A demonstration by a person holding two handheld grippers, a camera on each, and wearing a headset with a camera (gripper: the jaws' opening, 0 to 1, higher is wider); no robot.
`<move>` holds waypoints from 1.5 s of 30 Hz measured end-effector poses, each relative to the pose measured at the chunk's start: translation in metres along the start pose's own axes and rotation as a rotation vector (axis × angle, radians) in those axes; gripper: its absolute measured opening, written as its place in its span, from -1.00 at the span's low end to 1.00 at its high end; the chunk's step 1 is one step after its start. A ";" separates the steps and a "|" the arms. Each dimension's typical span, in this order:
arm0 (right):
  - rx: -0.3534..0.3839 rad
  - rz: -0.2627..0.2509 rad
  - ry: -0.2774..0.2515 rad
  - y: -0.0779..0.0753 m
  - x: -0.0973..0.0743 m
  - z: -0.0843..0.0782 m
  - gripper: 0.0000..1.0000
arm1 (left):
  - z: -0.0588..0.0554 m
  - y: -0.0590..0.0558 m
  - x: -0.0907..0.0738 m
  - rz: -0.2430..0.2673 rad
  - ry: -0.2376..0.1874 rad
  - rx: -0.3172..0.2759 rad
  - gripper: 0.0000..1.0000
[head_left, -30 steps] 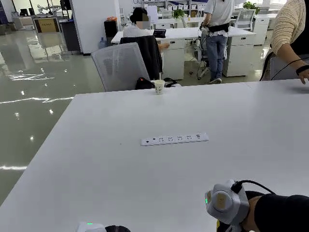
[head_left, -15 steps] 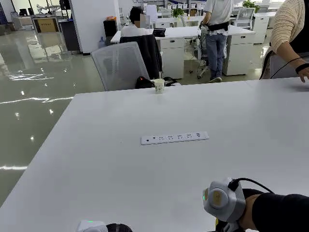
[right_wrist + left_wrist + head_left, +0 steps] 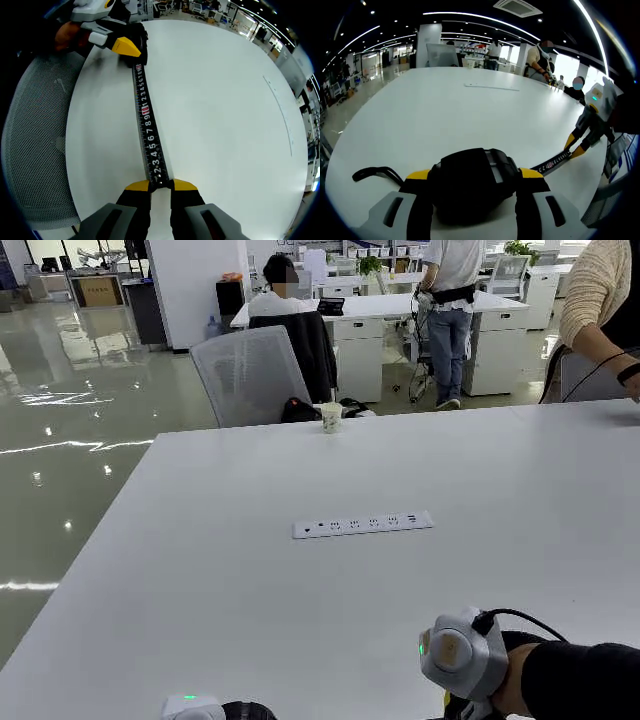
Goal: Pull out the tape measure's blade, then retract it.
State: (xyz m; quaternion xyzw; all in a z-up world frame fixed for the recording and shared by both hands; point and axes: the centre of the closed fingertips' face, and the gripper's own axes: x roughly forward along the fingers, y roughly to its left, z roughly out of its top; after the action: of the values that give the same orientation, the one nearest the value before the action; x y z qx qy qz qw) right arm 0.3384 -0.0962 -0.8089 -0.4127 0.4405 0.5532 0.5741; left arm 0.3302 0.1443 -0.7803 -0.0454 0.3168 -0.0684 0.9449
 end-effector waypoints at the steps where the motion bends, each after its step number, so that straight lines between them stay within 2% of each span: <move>1: -0.003 0.001 0.001 0.000 0.000 0.000 -0.79 | 0.000 0.000 0.000 0.001 -0.001 0.000 0.24; 19: -0.009 0.007 0.022 0.001 0.003 0.007 -0.78 | -0.001 0.000 -0.001 -0.004 0.009 -0.001 0.24; 23: 0.017 -0.002 0.013 0.001 0.003 0.009 -0.79 | -0.001 0.000 -0.001 -0.005 0.009 -0.001 0.24; 45: 0.010 -0.003 0.001 0.002 0.006 0.016 -0.79 | -0.002 0.000 0.000 -0.008 0.010 -0.004 0.24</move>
State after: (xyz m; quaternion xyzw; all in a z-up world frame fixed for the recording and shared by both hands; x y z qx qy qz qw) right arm 0.3367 -0.0790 -0.8108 -0.4109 0.4430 0.5497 0.5769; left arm 0.3290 0.1442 -0.7816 -0.0481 0.3217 -0.0717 0.9429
